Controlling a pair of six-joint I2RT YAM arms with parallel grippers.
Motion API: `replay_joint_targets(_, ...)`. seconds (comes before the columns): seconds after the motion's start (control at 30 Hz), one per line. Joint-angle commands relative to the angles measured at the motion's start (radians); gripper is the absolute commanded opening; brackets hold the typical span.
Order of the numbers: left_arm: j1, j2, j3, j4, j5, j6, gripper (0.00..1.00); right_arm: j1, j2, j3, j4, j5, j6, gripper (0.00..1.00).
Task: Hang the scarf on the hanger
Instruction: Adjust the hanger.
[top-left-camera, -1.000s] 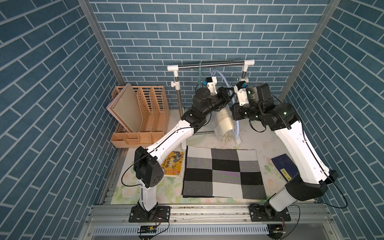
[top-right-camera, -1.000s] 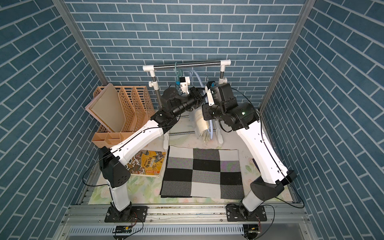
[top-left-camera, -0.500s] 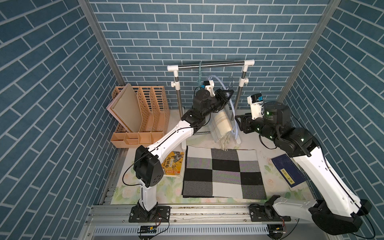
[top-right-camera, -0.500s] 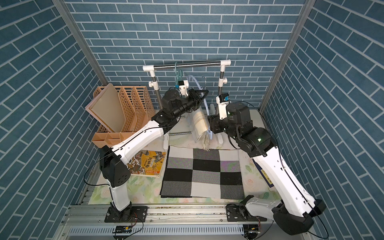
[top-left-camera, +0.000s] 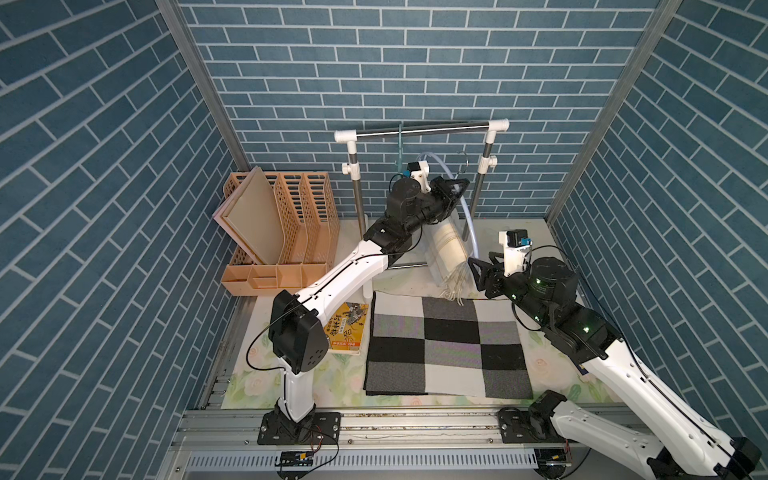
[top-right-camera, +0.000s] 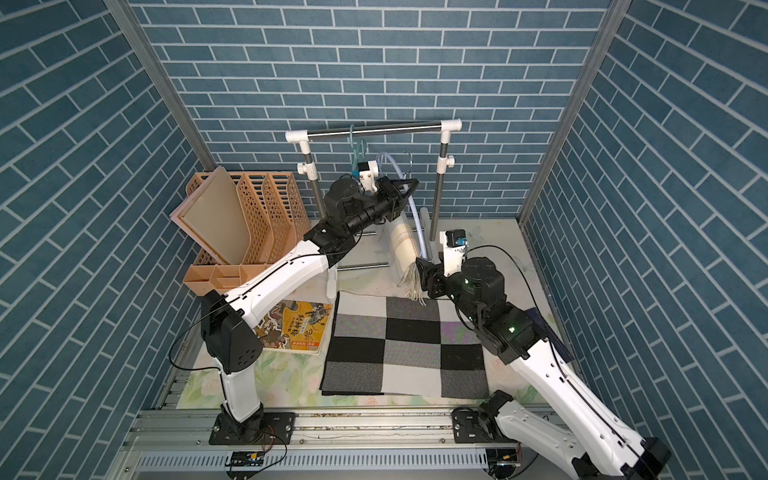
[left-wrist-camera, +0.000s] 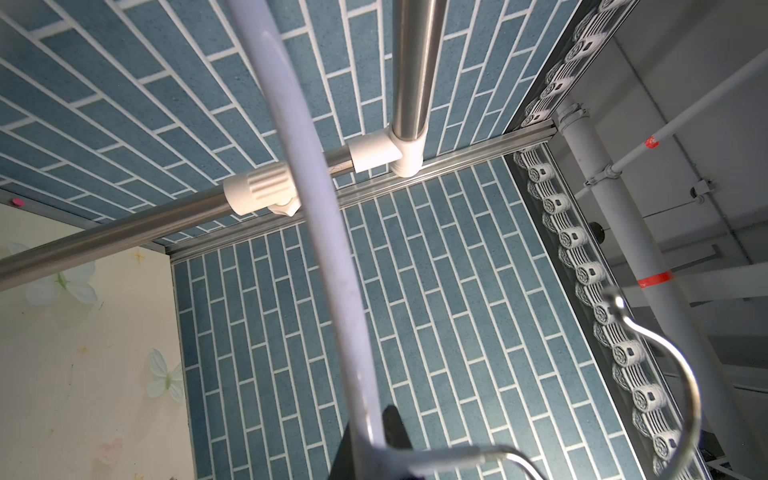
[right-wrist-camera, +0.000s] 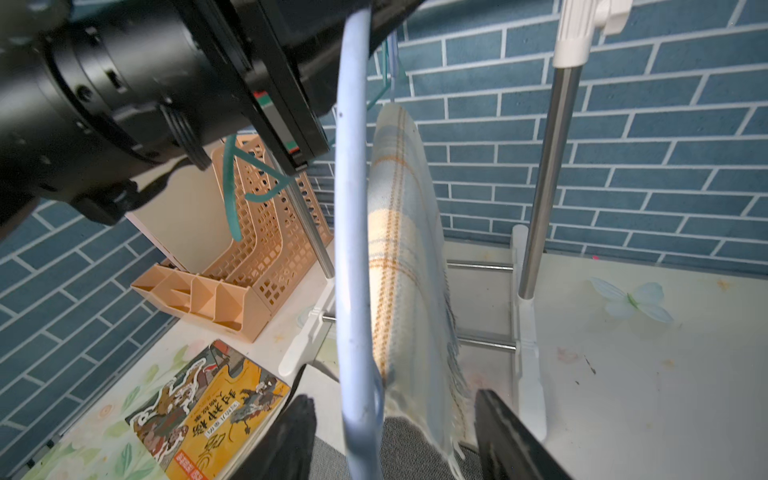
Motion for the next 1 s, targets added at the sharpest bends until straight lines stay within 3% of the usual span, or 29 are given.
replay_joint_targets(0.0,-0.002,0.004,0.056,0.09,0.012,0.003,0.0,0.016,0.005,-0.011,0.152,0.011,-0.002,0.64)
replay_joint_targets(0.2,-0.002,0.008,0.057,0.091,0.01,-0.003,0.0,0.024,0.077,0.018,0.175,0.032,-0.001,0.51)
replay_joint_targets(0.4,-0.002,0.008,0.062,0.087,0.011,-0.005,0.0,0.025,0.087,0.011,0.182,0.044,0.009,0.26)
replay_joint_targets(0.53,-0.002,0.005,0.058,0.084,0.012,-0.005,0.0,0.026,0.084,0.019,0.18,0.031,0.017,0.0)
replay_joint_targets(0.7,-0.002,0.011,0.052,0.083,0.018,-0.006,0.0,0.027,0.092,0.063,0.15,0.043,0.026,0.0)
replay_joint_targets(0.77,-0.002,0.014,0.051,0.085,0.021,-0.006,0.1,0.03,0.091,0.071,0.15,0.062,0.03,0.0)
replay_joint_targets(0.83,-0.002,0.017,0.05,0.084,0.022,-0.007,0.29,0.03,0.087,0.077,0.149,0.082,0.03,0.0)
replay_joint_targets(0.97,-0.002,0.02,0.049,0.09,0.031,-0.004,0.44,0.03,0.086,0.077,0.152,0.11,0.026,0.0)
